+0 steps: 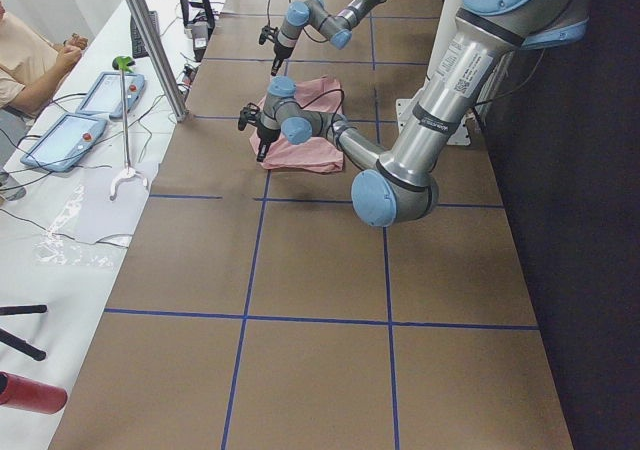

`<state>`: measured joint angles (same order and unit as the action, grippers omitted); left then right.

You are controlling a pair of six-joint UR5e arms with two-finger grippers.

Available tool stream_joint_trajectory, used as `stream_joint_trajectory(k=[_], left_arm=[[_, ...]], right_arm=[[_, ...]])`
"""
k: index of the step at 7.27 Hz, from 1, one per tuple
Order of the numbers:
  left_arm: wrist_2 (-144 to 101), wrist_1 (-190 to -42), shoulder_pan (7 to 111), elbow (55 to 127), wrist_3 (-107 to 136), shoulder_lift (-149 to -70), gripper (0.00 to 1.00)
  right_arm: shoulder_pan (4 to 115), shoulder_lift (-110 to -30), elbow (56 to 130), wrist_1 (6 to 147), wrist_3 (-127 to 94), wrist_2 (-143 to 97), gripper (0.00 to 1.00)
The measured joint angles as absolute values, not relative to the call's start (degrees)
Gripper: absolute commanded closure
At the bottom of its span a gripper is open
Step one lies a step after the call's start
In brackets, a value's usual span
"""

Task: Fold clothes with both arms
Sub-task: 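Release the hem near the collar and raise both grippers, then lower the left gripper to the folded shirt's side edge while right hovers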

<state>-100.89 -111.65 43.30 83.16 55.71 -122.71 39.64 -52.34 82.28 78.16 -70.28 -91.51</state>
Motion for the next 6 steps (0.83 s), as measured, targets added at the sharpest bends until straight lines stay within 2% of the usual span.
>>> stream_joint_trajectory(k=[2,4,5,6], left_arm=[[-101.21,-113.00,43.26,88.63,53.76,-119.85,0.00],[-101.37,-113.48,42.09,97.95,53.91,-113.52,0.00],[-101.30,-113.73,39.96,102.82,56.51,-109.50,0.24],[-101.05,-113.99,36.91,106.60,61.71,-106.17,0.32]], right_arm=[[41.44,-52.24,82.97,77.89,-66.02,-94.26,0.00],[44.07,-53.91,85.77,77.75,-60.06,-99.59,0.00],[44.51,-55.14,87.77,77.76,-59.00,-100.43,0.00],[44.66,-55.88,89.05,77.77,-58.78,-100.70,0.00]])
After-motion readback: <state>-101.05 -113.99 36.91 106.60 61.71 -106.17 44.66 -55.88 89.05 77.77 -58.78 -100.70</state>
